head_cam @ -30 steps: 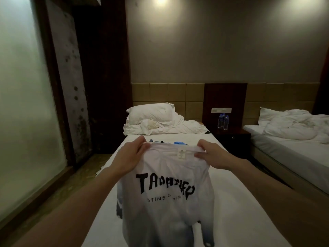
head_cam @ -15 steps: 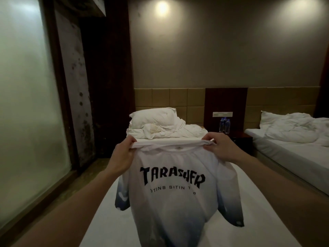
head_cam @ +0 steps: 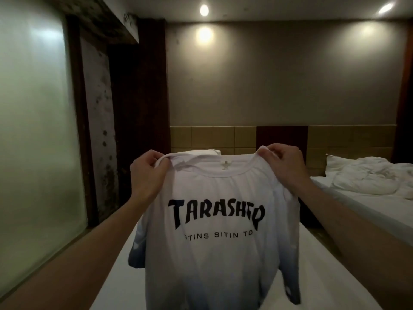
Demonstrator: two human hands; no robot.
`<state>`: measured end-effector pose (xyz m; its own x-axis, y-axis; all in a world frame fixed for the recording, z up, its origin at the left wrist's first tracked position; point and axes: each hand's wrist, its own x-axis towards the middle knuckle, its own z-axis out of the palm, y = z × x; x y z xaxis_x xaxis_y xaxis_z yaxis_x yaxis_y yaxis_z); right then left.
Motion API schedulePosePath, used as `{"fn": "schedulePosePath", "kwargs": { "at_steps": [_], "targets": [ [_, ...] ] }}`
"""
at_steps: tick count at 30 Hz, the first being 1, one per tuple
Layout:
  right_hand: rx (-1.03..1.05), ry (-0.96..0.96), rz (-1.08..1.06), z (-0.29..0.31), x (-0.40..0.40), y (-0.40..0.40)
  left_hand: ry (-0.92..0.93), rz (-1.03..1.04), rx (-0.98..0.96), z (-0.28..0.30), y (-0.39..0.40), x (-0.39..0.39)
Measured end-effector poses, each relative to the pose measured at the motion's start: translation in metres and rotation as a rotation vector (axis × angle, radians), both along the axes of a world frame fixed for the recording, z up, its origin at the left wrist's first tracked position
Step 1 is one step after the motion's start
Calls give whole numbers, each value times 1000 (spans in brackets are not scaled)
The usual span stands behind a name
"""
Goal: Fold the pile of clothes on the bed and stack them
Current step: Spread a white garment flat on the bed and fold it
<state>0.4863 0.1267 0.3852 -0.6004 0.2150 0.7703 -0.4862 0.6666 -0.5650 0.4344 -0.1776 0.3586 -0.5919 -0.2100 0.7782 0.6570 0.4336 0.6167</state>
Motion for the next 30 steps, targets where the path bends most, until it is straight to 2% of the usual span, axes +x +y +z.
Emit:
{"fn": "schedulePosePath", "kwargs": {
  "at_steps": [2,7,11,15,20,26,30],
  "targets": [
    [32,-21,-4,2,-8,4,17,53,-45,3,-2,-13],
    [140,-181,-16,-23,-61,18,-21,183,-297,-19,5,-68],
    [121,-356,-25,-64,-134,38,-168,191,-397,-67,22,-137],
    [129,-537,-76,-130,-220,52,-415,141,-469,-136,54,-220],
    [109,-685,-153,-242,-330,70,-578,104,-528,-248,92,-330],
    [157,-780,-226,-364,-426,96,-719,203,-627,-367,133,-421],
    [208,-819,-244,-425,-452,112,-725,206,-668,-428,153,-443]
  ]
}}
